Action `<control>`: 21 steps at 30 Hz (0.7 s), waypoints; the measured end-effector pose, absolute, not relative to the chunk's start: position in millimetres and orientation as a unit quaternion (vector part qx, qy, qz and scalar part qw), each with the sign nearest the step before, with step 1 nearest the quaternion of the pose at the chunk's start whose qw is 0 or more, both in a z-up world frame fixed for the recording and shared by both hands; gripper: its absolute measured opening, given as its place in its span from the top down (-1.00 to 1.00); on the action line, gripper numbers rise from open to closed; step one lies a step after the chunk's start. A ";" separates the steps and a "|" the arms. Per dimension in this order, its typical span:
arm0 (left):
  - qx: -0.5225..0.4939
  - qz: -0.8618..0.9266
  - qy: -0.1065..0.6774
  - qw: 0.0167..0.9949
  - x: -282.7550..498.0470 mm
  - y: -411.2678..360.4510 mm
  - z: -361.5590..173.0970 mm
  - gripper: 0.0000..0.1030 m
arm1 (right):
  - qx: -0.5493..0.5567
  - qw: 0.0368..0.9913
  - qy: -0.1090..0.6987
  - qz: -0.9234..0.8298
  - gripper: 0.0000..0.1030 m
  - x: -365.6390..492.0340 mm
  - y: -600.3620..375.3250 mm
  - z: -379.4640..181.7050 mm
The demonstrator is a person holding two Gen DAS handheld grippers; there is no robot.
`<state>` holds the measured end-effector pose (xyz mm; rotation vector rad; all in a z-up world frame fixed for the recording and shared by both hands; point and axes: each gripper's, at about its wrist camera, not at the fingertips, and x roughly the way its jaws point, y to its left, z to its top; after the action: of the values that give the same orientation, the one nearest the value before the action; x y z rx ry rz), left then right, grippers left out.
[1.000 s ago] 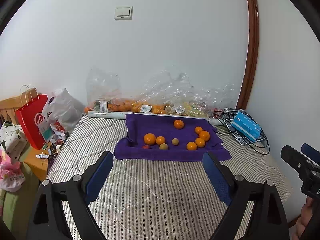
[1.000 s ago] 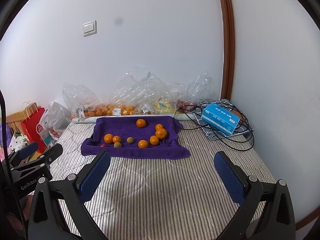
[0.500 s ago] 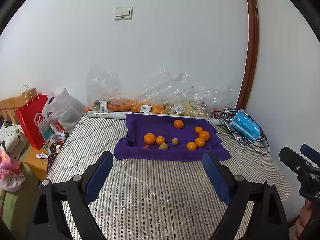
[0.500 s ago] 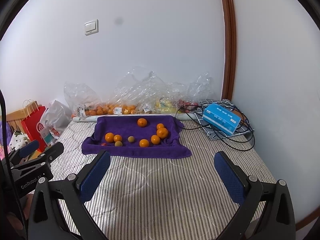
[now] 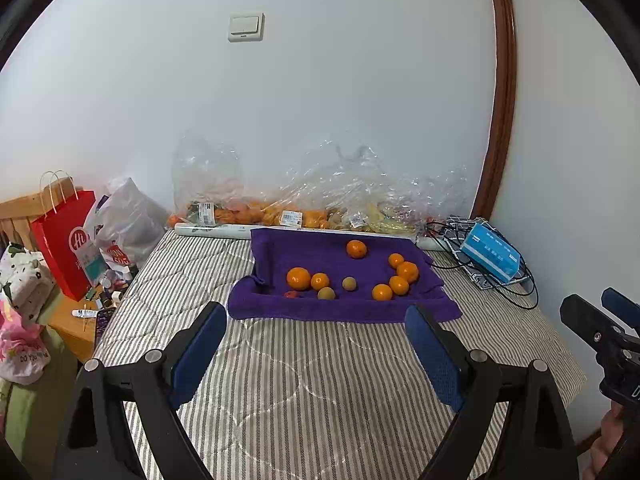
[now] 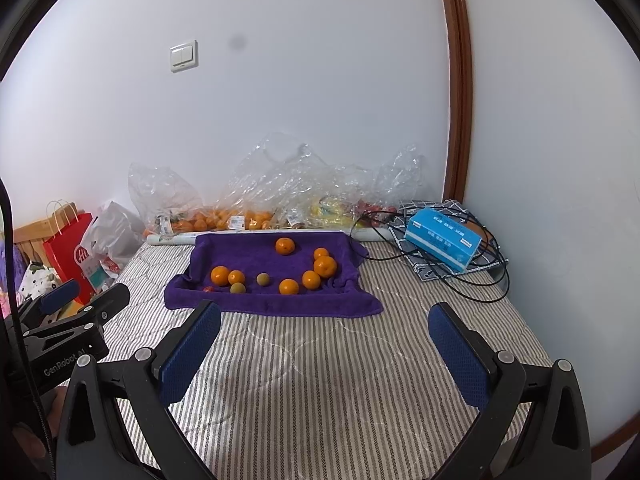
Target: Organize fruits
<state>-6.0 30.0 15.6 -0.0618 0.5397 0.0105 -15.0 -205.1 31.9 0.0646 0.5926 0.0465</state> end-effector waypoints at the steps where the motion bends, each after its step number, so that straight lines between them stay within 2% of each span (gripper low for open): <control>1: -0.030 0.005 0.267 0.963 -6.0 30.0 15.4 -0.76 | 0.032 0.956 0.292 0.023 -0.98 -15.4 -205.5 31.8; 21: -0.028 0.005 0.266 0.964 -5.5 29.5 15.9 -0.76 | 0.028 0.957 0.287 0.027 -0.98 -18.3 -203.4 33.6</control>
<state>-5.5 29.5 15.9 -0.0570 0.5385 0.0102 -18.3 -203.4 33.6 0.0570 0.5833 0.0549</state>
